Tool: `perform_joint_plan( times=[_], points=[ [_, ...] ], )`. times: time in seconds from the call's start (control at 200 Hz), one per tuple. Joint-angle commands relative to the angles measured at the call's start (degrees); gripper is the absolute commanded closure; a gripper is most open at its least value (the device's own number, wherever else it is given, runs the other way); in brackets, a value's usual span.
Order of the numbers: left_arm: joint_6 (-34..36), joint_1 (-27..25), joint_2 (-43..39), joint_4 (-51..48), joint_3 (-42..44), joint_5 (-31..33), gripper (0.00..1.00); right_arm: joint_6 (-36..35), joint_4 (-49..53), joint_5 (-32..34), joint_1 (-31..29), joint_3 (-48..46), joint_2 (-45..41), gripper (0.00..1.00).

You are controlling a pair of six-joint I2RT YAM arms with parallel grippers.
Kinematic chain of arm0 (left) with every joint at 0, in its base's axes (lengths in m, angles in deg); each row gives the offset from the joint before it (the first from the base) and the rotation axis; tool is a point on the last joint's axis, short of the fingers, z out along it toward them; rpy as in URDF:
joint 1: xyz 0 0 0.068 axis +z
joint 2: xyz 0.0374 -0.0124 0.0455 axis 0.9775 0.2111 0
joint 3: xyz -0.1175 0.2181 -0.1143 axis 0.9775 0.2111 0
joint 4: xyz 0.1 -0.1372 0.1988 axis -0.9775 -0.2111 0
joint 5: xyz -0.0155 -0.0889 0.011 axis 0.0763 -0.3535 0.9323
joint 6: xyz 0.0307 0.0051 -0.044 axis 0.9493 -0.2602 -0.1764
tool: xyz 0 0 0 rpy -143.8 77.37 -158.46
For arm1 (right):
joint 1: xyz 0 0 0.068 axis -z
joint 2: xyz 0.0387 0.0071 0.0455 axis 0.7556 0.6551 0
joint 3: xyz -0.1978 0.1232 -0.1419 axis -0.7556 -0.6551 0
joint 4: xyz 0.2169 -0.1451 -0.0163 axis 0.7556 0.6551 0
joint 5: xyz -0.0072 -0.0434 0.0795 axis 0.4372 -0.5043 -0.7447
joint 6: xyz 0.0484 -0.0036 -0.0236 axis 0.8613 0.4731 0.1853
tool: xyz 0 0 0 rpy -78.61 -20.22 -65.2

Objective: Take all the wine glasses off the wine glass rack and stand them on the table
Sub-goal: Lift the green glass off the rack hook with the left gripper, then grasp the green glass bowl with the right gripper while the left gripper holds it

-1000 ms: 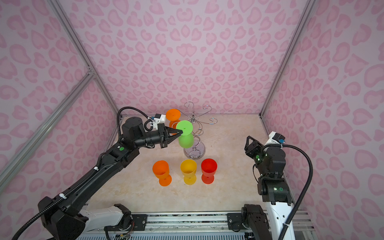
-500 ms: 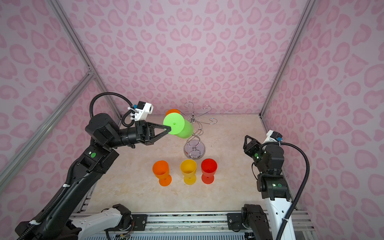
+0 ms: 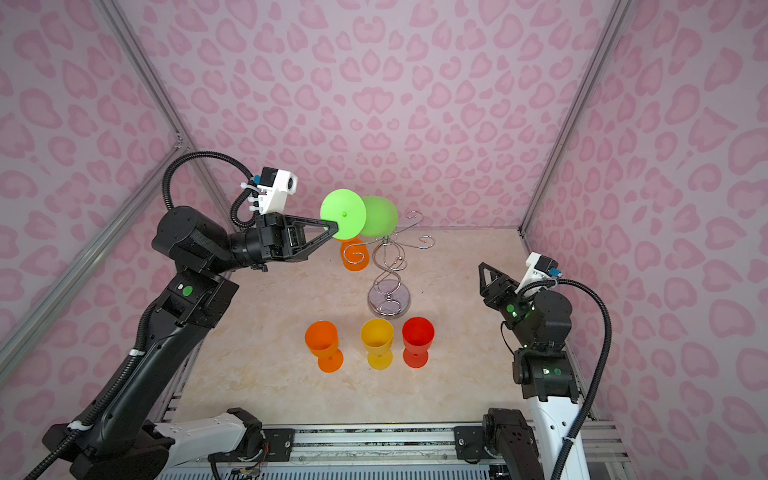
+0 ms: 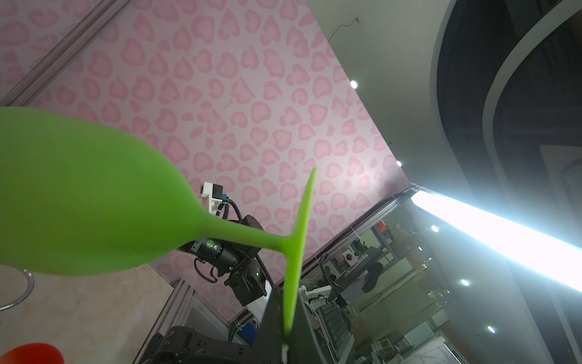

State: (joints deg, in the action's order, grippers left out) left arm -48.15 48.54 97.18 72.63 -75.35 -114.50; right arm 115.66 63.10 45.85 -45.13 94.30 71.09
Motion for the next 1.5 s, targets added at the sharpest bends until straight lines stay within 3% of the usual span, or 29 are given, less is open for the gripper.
perform_joint_plan(
  times=[0.0, 0.13, 0.365, 0.495, 0.615, 1.07, 1.275, 1.496],
  points=[
    [-11.27, -0.08, 2.00, 21.89, 2.71, 0.65, 0.98, 9.29, -19.52, -8.22, -0.25, -2.19, 1.22, 0.50],
    [-21.15, -1.23, 5.22, 39.06, 6.81, 3.89, 0.98, 14.11, -35.01, -12.32, -1.36, -2.91, 4.08, 0.47],
    [-37.61, -3.97, 13.13, 61.74, 9.04, 9.18, 0.98, 21.46, -57.98, -18.54, -5.63, -0.51, 12.80, 0.33],
    [-44.44, -5.34, 17.21, 70.09, 9.34, 11.67, 0.98, 26.50, -69.39, -20.25, -8.56, 1.35, 18.77, 0.32],
    [-45.93, -5.86, 18.46, 72.38, 9.85, 12.56, 0.98, 30.28, -77.96, -20.32, -10.21, 2.52, 22.75, 0.31],
    [-47.83, -6.97, 20.29, 74.02, 13.21, 13.87, 0.98, 23.97, -74.83, -21.39, -14.98, 4.79, 24.32, 0.34],
    [-48.54, -7.29, 21.28, 74.63, 12.91, 14.23, 0.98, 23.46, -74.75, -22.33, -15.90, 4.89, 24.80, 0.48],
    [-49.18, -7.46, 22.03, 75.17, 12.56, 14.31, 0.98, 22.77, -75.62, -22.12, -15.90, 3.63, 24.34, 0.68]
  ],
)
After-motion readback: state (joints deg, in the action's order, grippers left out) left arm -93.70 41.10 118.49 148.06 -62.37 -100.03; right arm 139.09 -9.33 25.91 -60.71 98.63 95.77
